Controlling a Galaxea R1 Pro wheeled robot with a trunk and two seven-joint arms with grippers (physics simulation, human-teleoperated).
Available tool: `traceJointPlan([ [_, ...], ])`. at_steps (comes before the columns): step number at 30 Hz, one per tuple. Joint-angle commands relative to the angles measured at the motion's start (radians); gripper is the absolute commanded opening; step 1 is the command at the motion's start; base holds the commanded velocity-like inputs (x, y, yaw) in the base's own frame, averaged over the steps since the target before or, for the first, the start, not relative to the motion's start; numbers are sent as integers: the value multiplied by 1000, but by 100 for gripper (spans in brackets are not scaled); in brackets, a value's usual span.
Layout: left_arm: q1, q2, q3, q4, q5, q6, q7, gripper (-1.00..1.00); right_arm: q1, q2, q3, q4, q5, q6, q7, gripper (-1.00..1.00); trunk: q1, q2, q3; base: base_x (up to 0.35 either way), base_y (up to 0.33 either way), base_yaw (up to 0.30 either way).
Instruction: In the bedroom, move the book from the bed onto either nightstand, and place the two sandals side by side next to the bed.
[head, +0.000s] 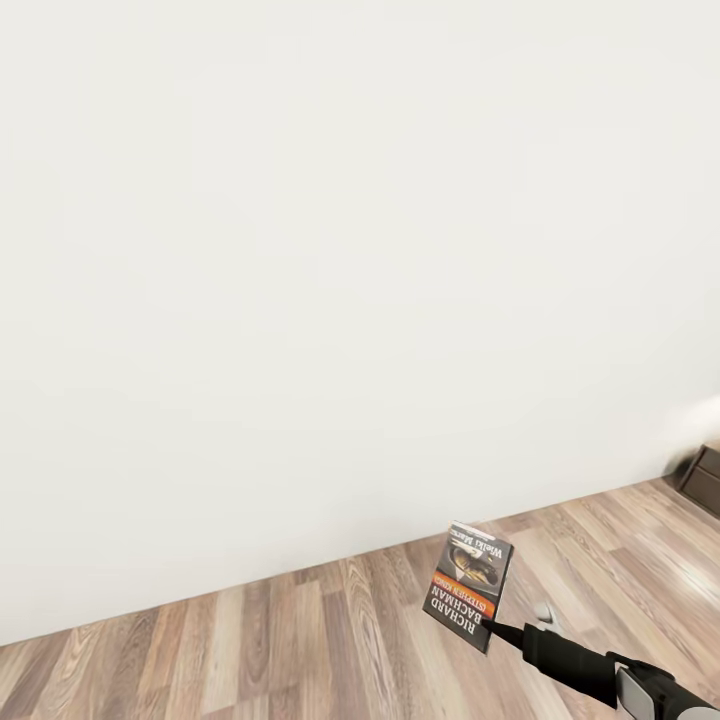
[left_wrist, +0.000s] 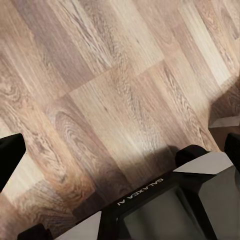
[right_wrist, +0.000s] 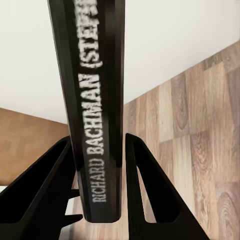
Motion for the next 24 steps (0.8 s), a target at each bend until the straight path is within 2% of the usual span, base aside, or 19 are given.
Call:
traceJointPlan([
  [1,-1,0,4,1,-10,-7,-1,100,-1,0,-5,0,-1,10,3,-100,1,-1,-1,305,0,0],
  [15,-1,0,4,1,-11,-7,-1,100,-1,1,-5,0,-1,10,2,-100,1,-1,-1,299,0,0],
  [24,-1,0,4,1,-11,-7,-1,100,-1,1,-5,0,-1,10,2,-100,1,-1,-1,43,0,-18],
])
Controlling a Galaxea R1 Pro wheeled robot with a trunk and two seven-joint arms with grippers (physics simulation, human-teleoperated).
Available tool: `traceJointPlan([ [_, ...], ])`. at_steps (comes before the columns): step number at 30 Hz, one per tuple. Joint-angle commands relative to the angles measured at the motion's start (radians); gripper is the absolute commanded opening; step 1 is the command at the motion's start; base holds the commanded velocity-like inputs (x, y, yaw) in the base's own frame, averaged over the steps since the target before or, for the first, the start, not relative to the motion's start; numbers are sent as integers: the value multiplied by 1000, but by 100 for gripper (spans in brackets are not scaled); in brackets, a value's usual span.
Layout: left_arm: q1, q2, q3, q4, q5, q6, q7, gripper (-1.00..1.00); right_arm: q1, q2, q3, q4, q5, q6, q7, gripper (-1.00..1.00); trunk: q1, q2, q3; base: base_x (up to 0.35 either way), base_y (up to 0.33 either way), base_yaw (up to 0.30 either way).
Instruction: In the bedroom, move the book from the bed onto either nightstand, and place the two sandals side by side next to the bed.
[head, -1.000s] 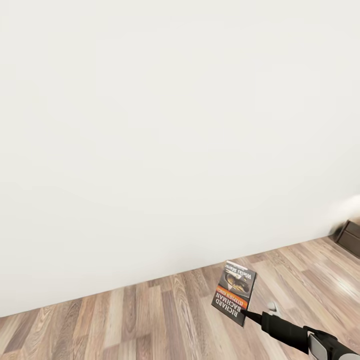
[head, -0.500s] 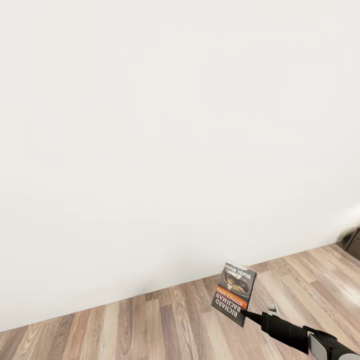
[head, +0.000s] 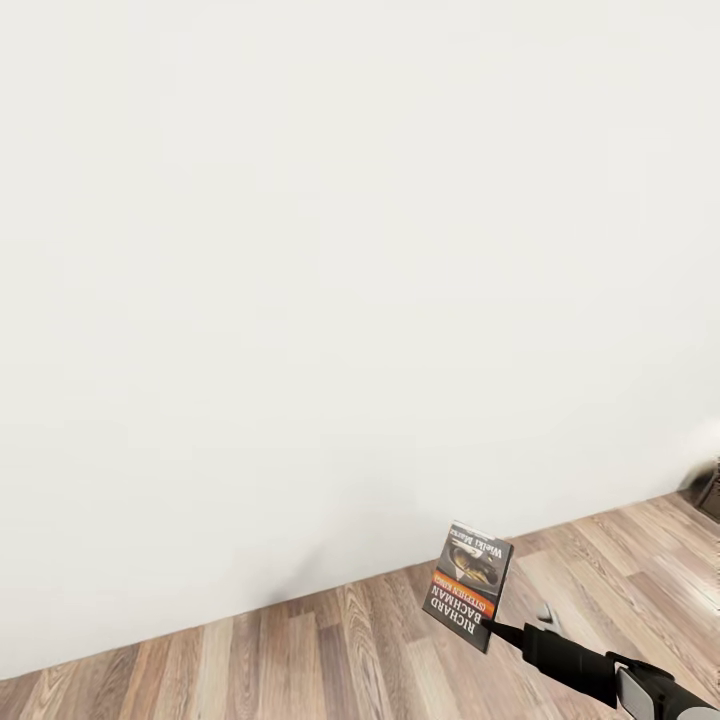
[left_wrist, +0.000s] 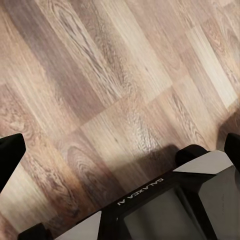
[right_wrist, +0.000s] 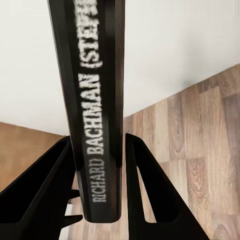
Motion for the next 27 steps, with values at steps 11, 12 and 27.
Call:
traceJointPlan([
  [11,-1,0,4,0,-10,-7,-1,100,-1,0,-4,0,0,10,2,-100,0,-1,-1,185,0,-65],
  [12,-1,0,4,0,-10,-7,-1,100,-1,0,-4,0,0,10,2,-100,0,-1,-1,323,0,-2],
  [27,-1,0,4,0,-10,-7,-1,100,-1,0,-4,0,0,10,4,-100,0,-1,-1,235,0,-56],
])
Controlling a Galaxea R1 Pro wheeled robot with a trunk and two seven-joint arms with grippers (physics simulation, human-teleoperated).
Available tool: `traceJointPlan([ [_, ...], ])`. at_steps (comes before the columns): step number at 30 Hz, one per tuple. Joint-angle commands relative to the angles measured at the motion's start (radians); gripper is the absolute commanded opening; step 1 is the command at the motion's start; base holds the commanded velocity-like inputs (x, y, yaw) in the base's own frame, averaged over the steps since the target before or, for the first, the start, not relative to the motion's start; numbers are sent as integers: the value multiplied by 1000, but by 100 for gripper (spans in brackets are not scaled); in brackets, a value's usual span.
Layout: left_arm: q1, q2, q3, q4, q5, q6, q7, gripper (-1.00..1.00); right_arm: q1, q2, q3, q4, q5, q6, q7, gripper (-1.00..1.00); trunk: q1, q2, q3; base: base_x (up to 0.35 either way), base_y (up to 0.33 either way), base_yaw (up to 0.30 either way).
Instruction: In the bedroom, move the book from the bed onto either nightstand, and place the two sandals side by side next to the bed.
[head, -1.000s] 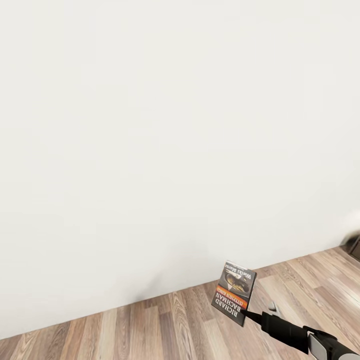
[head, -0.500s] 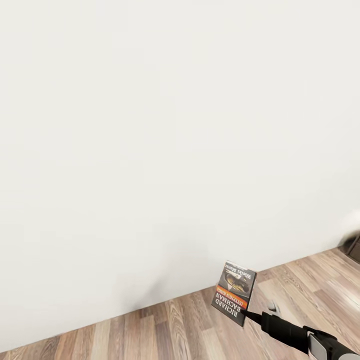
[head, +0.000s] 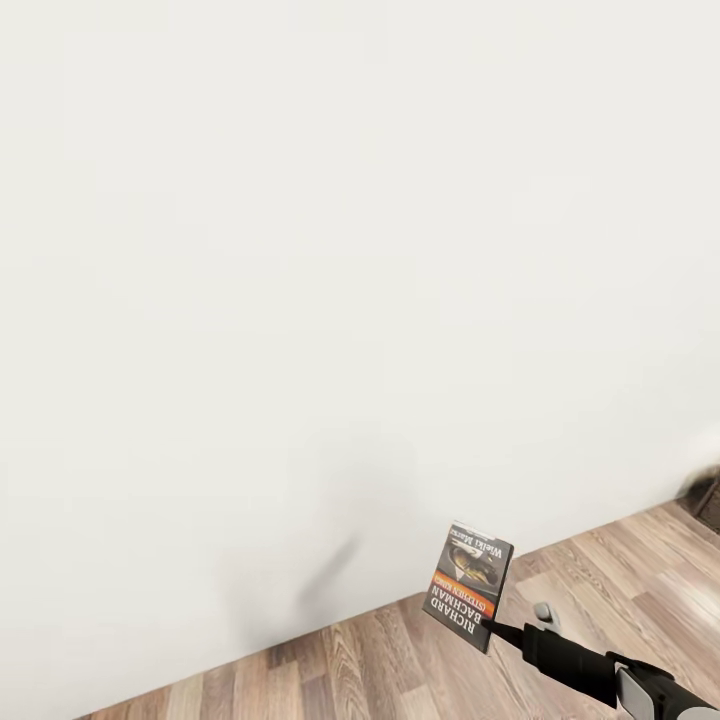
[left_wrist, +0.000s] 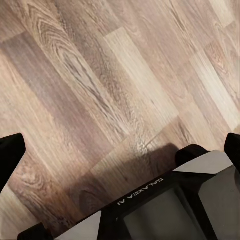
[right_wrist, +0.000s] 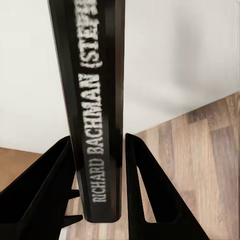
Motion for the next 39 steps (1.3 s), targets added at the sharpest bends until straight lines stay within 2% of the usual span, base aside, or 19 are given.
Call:
traceJointPlan([
  [1,0,0,4,0,-10,-7,-1,100,-1,0,-4,0,0,10,3,-100,0,-1,-1,16,0,-258],
  [12,0,0,4,0,-10,-7,-1,100,-1,0,-4,0,0,11,3,-100,0,-1,-1,33,0,-260],
  [25,0,0,4,0,-10,-7,-1,100,-1,0,-4,0,0,11,3,-100,0,-1,-1,286,0,-30],
  [30,0,0,4,0,-10,-7,-1,100,-1,0,-4,0,0,10,3,-100,0,-1,-1,47,0,-51],
  [39,0,0,4,0,-10,-7,-1,100,-1,0,-4,0,0,10,3,-100,0,-1,-1,1,0,-273],
])
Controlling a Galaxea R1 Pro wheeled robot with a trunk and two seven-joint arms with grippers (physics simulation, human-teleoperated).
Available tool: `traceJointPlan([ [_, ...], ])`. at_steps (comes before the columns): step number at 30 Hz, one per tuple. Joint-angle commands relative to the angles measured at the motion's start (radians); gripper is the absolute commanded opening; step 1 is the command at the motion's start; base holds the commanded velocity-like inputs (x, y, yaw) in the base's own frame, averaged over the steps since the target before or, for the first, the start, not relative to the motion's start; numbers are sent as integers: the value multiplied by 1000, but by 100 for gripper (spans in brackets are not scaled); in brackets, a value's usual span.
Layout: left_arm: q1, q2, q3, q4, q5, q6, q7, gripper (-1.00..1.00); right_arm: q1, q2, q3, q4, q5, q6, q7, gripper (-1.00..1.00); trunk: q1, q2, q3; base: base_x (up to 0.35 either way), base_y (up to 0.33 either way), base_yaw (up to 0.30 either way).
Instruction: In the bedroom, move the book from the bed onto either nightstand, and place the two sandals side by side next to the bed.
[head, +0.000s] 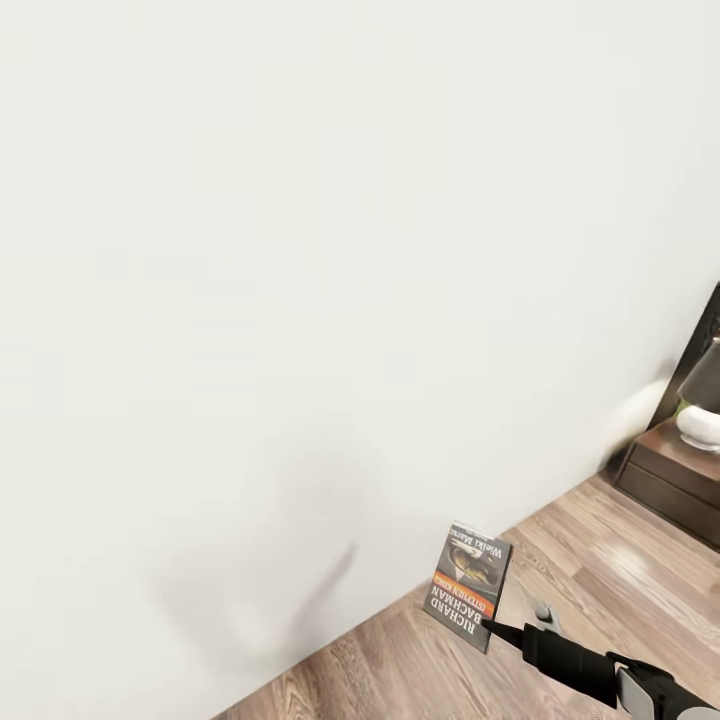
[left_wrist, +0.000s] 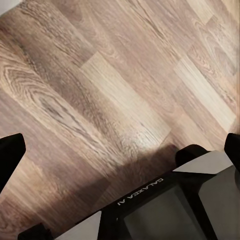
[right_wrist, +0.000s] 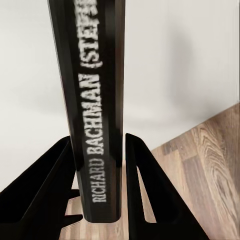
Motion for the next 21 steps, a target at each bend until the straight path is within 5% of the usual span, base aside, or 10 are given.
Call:
traceJointPlan([
  [1,0,0,4,0,-10,-7,-1,100,-1,0,-5,0,-1,11,3,-100,0,-1,-1,0,0,-284],
  [9,0,0,4,0,-10,-7,-1,100,-1,0,-5,0,-1,11,3,-100,0,-1,-1,91,0,-253],
  [21,0,0,4,0,-10,-7,-1,100,-1,0,-5,0,-1,12,4,-100,0,-1,-1,281,0,-14],
])
